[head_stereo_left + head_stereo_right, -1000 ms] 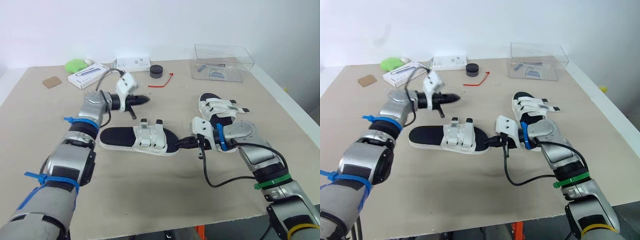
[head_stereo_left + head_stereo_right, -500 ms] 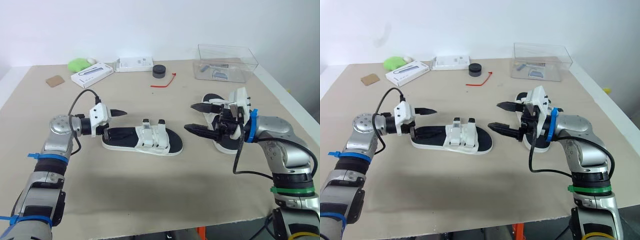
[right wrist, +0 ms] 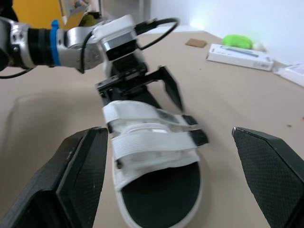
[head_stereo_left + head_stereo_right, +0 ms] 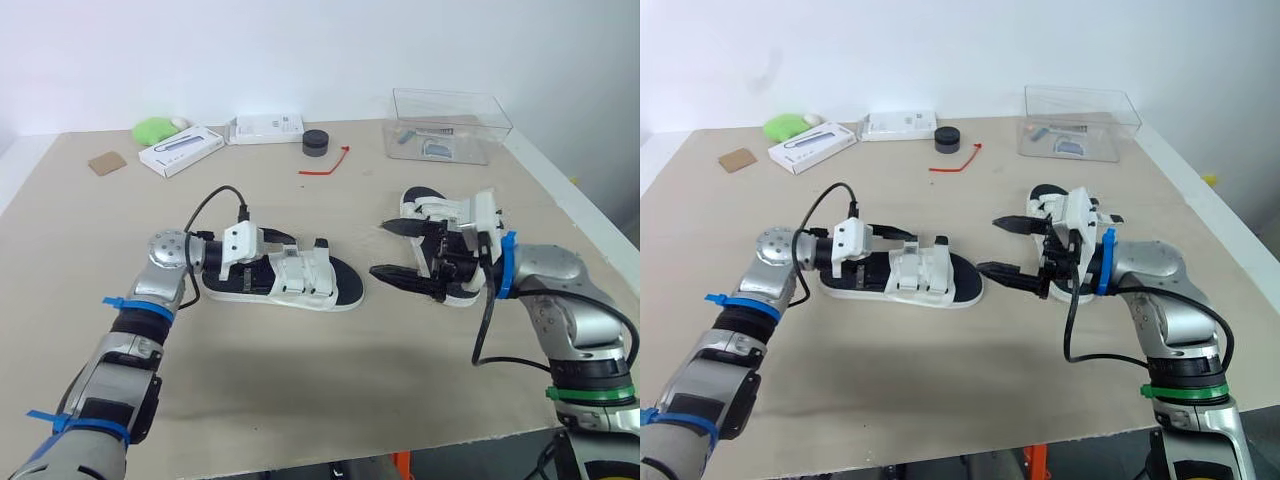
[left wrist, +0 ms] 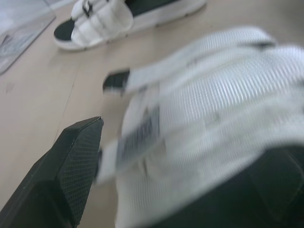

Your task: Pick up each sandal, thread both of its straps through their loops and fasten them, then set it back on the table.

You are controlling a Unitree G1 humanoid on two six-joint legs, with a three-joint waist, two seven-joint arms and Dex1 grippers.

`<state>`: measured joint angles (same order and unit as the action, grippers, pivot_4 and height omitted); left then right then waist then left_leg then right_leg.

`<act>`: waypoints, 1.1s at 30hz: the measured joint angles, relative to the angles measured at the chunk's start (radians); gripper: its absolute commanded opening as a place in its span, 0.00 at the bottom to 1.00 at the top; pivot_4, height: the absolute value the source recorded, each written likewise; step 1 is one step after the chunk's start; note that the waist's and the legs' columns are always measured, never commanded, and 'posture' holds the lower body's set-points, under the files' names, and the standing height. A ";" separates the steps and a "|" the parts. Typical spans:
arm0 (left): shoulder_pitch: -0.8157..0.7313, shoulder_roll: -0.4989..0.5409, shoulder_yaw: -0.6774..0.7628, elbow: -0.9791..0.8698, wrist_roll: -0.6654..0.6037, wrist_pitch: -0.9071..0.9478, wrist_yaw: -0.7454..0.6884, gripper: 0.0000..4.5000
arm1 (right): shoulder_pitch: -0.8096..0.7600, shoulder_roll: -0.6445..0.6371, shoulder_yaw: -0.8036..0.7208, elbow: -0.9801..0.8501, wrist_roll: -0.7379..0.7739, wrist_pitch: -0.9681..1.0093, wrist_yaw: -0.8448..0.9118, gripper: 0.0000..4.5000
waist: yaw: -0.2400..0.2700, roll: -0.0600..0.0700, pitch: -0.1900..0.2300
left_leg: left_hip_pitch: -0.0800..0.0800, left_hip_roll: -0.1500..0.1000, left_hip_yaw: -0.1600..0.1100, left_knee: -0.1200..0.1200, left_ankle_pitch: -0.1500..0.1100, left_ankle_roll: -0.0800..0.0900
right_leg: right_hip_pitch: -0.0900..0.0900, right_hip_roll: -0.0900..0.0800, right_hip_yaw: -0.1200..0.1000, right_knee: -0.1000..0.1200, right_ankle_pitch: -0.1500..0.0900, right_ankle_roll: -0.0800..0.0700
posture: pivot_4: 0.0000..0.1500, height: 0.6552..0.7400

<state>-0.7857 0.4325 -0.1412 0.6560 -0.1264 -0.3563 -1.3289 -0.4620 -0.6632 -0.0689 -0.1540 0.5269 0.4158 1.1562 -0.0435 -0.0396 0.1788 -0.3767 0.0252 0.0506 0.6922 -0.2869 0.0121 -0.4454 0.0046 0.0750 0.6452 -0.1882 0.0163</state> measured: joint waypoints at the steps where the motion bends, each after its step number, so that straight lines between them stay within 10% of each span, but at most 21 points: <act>1: -0.006 -0.005 -0.002 0.008 0.000 0.004 -0.002 0.99 | 0.001 -0.002 0.000 -0.004 0.000 0.002 0.000 1.00 | 0.000 0.000 0.000 | 0.000 0.000 0.000 0.000 0.000 0.000 | 0.000 0.000 0.000 0.000 0.000 0.000 | 1.00 1.00; 11: -0.054 -0.018 -0.009 0.082 0.040 0.059 0.135 0.00 | 0.013 -0.007 0.030 -0.011 -0.001 0.002 -0.004 1.00 | -0.001 0.000 0.000 | 0.001 0.000 0.000 0.000 0.000 0.000 | 0.000 0.001 0.001 0.000 0.000 0.000 | 1.00 1.00; 24: -0.246 0.118 0.226 0.324 0.127 0.588 1.068 0.00 | -0.051 0.039 0.067 0.085 -0.095 -0.077 -0.071 1.00 | -0.002 -0.001 0.001 | 0.000 0.005 -0.001 -0.003 0.000 0.000 | -0.005 0.005 0.001 0.001 0.007 -0.005 | 1.00 1.00; 31: -0.172 0.130 0.259 0.215 0.126 0.696 1.166 0.00 | -0.107 0.078 0.106 0.166 -0.140 -0.111 -0.090 1.00 | 0.014 -0.001 0.000 | -0.015 -0.001 0.000 -0.002 0.002 -0.006 | -0.017 -0.007 -0.002 0.001 0.009 -0.006 | 1.00 1.00; 33: -0.153 0.131 0.259 0.180 0.124 0.710 1.154 0.21 | -0.112 0.080 0.110 0.183 -0.144 -0.119 -0.087 1.00 | 0.014 -0.002 0.000 | -0.015 -0.003 0.000 -0.002 0.002 -0.006 | -0.016 -0.009 -0.003 0.000 0.009 -0.005 | 1.00 1.00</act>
<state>-0.9383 0.5635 0.1173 0.8361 -0.0020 0.3537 -0.1749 -0.5740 -0.5834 0.0414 0.0294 0.3825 0.2965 1.0695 -0.0293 -0.0413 0.1789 -0.3920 0.0221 0.0510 0.6907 -0.2845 0.0061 -0.4618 -0.0049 0.0725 0.6449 -0.1789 0.0117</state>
